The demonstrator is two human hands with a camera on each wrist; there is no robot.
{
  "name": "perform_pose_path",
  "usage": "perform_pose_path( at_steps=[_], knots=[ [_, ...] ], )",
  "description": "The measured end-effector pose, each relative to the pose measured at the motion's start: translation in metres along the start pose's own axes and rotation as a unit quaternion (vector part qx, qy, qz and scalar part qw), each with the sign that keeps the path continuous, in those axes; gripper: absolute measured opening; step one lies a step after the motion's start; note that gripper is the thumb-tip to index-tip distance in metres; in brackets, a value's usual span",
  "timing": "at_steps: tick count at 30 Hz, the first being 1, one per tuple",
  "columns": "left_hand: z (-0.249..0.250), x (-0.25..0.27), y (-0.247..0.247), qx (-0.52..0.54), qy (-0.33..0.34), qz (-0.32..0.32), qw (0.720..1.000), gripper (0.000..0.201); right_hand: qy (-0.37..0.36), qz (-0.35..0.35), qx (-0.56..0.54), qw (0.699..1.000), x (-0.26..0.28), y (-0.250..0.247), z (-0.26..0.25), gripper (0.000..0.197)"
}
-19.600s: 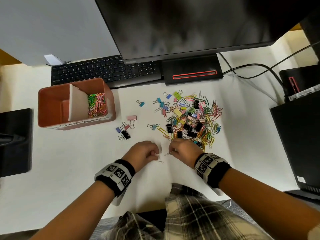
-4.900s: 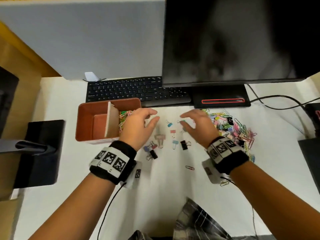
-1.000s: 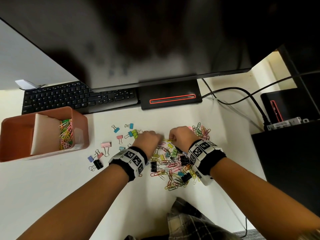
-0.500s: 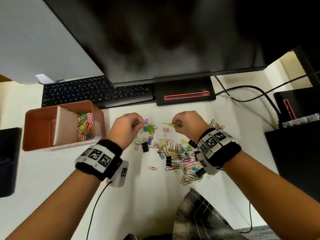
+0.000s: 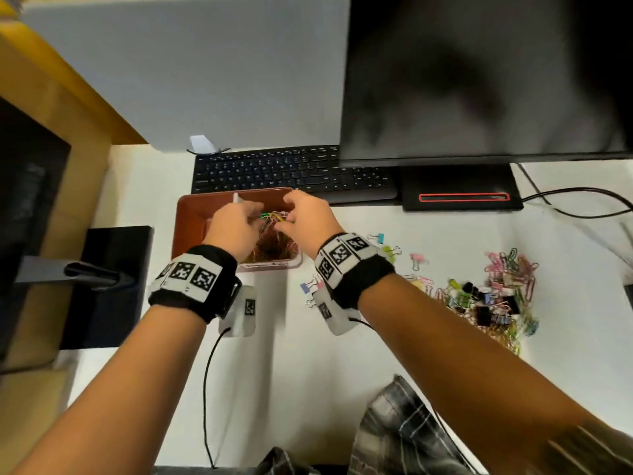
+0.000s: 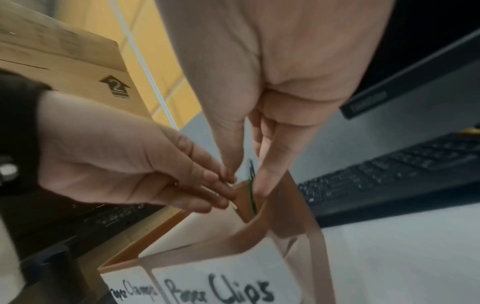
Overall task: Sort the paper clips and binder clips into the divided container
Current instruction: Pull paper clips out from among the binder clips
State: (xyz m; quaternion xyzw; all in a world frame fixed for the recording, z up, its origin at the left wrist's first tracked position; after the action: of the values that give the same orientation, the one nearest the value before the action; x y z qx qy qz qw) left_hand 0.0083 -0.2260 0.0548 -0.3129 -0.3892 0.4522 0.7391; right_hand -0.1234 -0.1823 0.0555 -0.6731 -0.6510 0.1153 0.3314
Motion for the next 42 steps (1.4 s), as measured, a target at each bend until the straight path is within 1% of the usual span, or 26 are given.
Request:
perform_pose_path(
  at_steps=[1,2,4,6,8,10,12,14,16,20,23,27,31,33,35,36,38,40,42],
  knots=[
    [-0.003,0.002,-0.003,-0.003,0.002,0.012,1.0,0.035,0.001,0.0,-0.025,1.0,0.002,0.003,0.0,0.046],
    [-0.004,0.005,-0.007,-0.004,0.008,0.027,1.0,0.034,-0.003,0.002,-0.048,0.999,0.006,0.003,0.001,0.045],
    [-0.001,0.017,-0.01,0.036,0.024,0.038,0.998,0.032,-0.006,0.014,-0.071,0.997,0.015,-0.006,0.011,0.038],
    [0.01,0.033,-0.005,0.098,0.05,0.014,0.994,0.03,0.004,0.04,-0.07,0.997,0.026,-0.023,0.034,0.027],
    [0.022,0.048,0.009,0.133,0.078,-0.015,0.988,0.022,0.03,0.078,-0.051,0.995,0.038,-0.044,0.068,0.018],
    [0.034,0.056,0.033,0.16,0.1,-0.054,0.98,0.017,0.064,0.116,-0.012,0.991,0.049,-0.065,0.106,0.015],
    [0.047,0.061,0.062,0.159,0.124,-0.09,0.975,0.017,0.1,0.134,0.039,0.985,0.058,-0.083,0.143,0.017],
    [0.061,0.063,0.09,0.143,0.141,-0.118,0.973,0.016,0.128,0.117,0.083,0.981,0.064,-0.096,0.172,0.02],
    [0.076,0.063,0.119,0.118,0.16,-0.135,0.971,0.016,0.141,0.082,0.126,0.978,0.07,-0.103,0.192,0.021],
    [0.107,0.054,0.162,0.059,0.175,-0.146,0.972,0.02,0.144,0.014,0.157,0.977,0.073,-0.106,0.209,0.027],
    [0.122,0.042,0.18,0.019,0.176,-0.142,0.974,0.023,0.142,-0.013,0.166,0.976,0.07,-0.101,0.216,0.029],
    [0.136,0.029,0.195,-0.057,0.181,-0.16,0.969,0.024,0.142,-0.024,0.158,0.977,0.066,-0.101,0.22,0.015],
    [0.138,0.025,0.205,-0.098,0.206,-0.149,0.962,0.008,0.12,-0.056,0.165,0.977,0.067,-0.107,0.217,0.019],
    [0.139,0.025,0.207,-0.111,0.215,-0.138,0.961,0.003,0.11,-0.052,0.155,0.98,0.069,-0.11,0.218,0.017],
    [0.142,0.023,0.207,-0.116,0.218,-0.134,0.96,0.004,0.107,-0.036,0.114,0.987,0.073,-0.115,0.223,0.012],
    [0.142,0.021,0.205,-0.115,0.212,-0.134,0.961,0.006,0.102,-0.036,0.096,0.99,0.077,-0.117,0.225,0.013],
    [0.141,0.018,0.199,-0.109,0.182,-0.129,0.969,0.009,0.081,-0.067,0.091,0.99,0.084,-0.119,0.227,0.023],
    [0.135,0.015,0.187,-0.061,0.14,-0.114,0.982,0.008,0.058,-0.097,0.124,0.986,0.09,-0.116,0.227,0.029],
    [0.126,0.018,0.174,0.026,0.112,-0.09,0.989,0.006,0.045,-0.103,0.163,0.98,0.093,-0.109,0.227,0.03]
  ],
)
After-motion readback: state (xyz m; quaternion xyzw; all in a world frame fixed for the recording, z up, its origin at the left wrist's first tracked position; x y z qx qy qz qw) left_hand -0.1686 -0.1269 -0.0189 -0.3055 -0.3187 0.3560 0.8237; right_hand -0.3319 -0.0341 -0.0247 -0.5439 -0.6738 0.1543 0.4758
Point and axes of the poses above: each hand's wrist, its own x-axis away from the middle knuckle, its own y-axis out of the palm, z = x × y, the point moved 1 cm from there along -x, towards the middle knuckle, and after that the axes turned 1 degree about x, right-handed, at the moved point
